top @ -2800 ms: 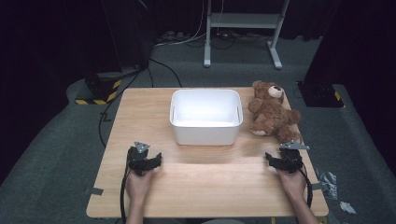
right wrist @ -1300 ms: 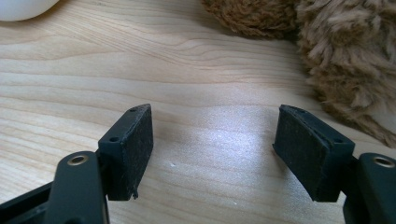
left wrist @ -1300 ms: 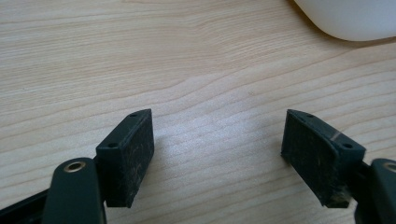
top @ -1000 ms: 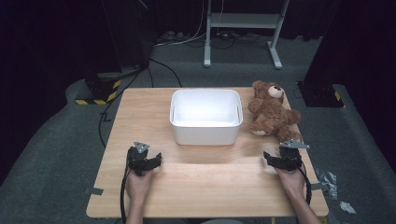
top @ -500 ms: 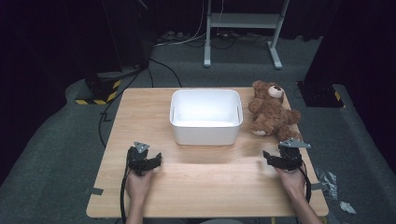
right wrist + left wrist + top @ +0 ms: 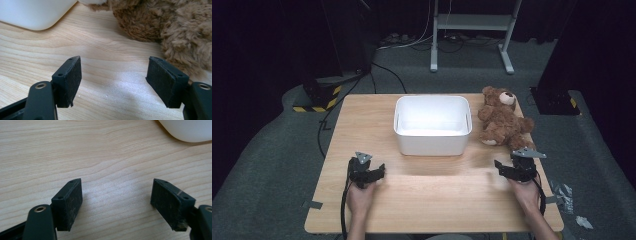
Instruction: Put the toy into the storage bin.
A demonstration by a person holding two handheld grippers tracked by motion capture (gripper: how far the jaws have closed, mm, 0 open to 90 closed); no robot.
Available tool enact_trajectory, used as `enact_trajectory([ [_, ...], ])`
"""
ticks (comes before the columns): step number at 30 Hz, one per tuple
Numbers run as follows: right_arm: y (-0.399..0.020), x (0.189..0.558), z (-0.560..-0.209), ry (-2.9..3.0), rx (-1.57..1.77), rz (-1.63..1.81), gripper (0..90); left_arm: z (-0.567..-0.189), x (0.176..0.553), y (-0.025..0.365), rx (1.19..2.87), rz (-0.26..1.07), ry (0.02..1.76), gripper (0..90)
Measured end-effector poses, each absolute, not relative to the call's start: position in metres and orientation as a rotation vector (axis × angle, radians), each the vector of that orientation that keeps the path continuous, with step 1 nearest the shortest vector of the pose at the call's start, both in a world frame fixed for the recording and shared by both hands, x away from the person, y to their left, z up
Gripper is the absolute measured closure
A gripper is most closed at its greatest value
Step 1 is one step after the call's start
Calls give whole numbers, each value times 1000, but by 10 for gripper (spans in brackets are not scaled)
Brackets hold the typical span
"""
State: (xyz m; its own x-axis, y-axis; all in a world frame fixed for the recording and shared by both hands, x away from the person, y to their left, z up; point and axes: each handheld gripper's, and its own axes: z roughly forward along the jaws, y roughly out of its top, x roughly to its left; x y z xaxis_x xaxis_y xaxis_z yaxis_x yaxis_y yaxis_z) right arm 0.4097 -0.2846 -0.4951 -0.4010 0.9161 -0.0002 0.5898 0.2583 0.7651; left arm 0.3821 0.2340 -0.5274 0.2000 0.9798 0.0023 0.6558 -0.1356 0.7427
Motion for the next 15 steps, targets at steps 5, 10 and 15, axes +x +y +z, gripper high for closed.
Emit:
enact_trajectory([
  [5, -287, 410, -491, 2069, 1362, 992, 264, -528, 382, 234, 1861, 679, 1523, 252],
  [10, -287, 411, -482, 2050, 1360, 999, 278, -528, 382, 234, 1861, 679, 1523, 253],
  [15, -291, 412, -477, 2052, 1363, 1018, 243, -528, 382, 234, 1861, 679, 1523, 253],
])
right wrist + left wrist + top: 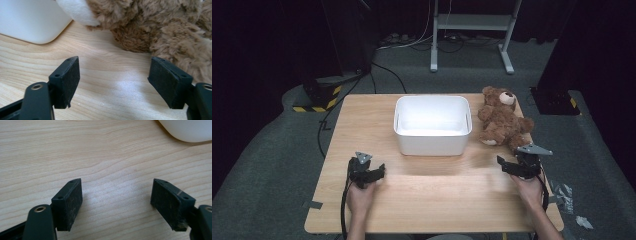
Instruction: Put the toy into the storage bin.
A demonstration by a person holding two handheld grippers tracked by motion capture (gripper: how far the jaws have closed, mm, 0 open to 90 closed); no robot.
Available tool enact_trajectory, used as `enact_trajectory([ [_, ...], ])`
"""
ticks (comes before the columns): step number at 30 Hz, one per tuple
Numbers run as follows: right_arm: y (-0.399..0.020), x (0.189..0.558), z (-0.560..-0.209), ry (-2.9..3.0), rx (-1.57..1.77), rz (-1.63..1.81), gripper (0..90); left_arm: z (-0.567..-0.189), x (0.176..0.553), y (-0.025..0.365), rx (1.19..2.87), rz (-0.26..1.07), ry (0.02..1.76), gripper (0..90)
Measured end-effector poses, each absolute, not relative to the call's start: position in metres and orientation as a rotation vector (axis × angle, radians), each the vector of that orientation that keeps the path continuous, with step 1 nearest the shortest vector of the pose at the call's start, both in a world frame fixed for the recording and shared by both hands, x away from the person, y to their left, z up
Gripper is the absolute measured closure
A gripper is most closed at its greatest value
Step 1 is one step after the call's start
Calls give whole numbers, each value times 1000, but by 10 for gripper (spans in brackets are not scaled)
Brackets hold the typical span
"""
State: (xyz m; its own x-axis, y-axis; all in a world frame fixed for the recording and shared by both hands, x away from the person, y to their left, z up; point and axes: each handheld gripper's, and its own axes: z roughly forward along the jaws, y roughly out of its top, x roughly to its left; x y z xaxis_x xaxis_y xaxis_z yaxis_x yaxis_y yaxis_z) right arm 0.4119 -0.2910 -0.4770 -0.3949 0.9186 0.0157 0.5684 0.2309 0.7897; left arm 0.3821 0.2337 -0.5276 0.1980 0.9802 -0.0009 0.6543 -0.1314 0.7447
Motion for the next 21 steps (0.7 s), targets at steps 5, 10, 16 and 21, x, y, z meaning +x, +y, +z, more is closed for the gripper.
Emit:
enact_trajectory([
  [5, -296, 414, -471, 2046, 1375, 1045, 217, -528, 382, 234, 1861, 680, 1523, 253],
  [10, -299, 418, -465, 2034, 1397, 1074, 198, -528, 382, 234, 1861, 680, 1523, 252],
  [16, -302, 422, -459, 2016, 1409, 1100, 189, -528, 382, 234, 1862, 680, 1522, 253],
  [21, -304, 424, -455, 2003, 1434, 1116, 176, -528, 382, 234, 1861, 680, 1522, 253],
])
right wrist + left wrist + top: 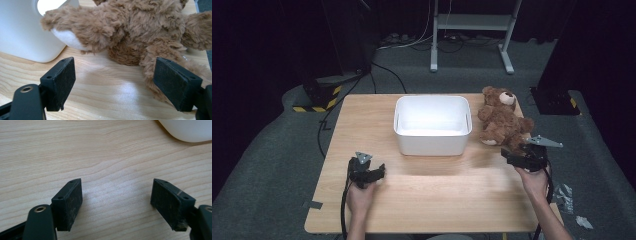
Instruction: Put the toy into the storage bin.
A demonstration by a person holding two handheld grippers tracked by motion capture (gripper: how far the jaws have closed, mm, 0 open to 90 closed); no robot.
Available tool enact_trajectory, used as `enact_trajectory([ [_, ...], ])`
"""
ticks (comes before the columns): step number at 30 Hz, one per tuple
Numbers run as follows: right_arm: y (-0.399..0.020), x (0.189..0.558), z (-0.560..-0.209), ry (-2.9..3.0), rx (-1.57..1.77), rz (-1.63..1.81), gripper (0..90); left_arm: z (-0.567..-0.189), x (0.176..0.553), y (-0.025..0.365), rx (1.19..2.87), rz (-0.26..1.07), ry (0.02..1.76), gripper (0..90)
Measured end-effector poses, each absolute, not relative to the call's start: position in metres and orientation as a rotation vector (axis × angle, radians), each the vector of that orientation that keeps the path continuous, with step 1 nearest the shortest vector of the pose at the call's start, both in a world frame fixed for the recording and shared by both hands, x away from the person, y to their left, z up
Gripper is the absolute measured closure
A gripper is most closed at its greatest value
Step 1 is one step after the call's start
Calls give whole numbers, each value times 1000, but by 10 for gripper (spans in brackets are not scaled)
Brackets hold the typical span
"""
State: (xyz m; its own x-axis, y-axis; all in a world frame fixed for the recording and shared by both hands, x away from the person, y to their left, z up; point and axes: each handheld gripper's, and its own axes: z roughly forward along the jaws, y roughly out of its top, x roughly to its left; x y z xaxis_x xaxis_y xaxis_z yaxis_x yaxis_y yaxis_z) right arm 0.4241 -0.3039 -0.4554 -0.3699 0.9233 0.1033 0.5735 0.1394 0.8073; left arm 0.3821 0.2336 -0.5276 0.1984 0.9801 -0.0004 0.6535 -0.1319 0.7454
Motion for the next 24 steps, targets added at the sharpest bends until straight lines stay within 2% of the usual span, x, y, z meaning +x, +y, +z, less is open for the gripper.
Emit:
enact_trajectory([
  [24, -307, 441, -443, 1988, 1452, 1137, 155, -528, 382, 234, 1861, 680, 1522, 253],
])
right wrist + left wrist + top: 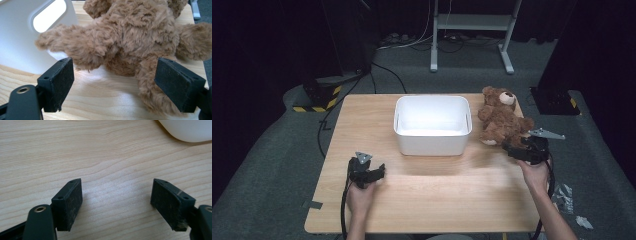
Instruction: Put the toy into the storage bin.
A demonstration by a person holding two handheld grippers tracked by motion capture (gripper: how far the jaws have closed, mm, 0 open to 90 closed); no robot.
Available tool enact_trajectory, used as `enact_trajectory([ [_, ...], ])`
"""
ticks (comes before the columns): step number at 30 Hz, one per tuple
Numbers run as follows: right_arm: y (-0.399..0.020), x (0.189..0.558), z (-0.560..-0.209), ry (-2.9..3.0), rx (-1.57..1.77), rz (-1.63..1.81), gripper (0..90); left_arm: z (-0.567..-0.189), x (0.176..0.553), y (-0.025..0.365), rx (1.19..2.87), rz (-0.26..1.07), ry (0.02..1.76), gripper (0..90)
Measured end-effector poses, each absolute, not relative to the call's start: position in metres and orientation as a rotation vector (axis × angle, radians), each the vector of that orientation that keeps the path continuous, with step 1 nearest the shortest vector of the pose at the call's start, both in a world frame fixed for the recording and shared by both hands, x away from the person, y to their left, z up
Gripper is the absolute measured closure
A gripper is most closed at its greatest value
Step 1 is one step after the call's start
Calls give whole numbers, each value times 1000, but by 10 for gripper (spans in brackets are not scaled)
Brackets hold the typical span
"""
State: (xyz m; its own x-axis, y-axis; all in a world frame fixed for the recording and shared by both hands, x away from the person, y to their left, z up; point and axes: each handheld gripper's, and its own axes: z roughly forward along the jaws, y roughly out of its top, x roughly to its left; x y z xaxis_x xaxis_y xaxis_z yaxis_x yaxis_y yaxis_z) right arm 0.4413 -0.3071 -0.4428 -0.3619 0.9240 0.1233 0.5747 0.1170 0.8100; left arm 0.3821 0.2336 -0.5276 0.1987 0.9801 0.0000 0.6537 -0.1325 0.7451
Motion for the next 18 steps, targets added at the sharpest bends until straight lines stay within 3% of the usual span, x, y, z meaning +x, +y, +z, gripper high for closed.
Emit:
enact_trajectory([
  [18, -306, 461, -436, 1982, 1470, 1108, 136, -528, 382, 234, 1862, 680, 1522, 253],
])
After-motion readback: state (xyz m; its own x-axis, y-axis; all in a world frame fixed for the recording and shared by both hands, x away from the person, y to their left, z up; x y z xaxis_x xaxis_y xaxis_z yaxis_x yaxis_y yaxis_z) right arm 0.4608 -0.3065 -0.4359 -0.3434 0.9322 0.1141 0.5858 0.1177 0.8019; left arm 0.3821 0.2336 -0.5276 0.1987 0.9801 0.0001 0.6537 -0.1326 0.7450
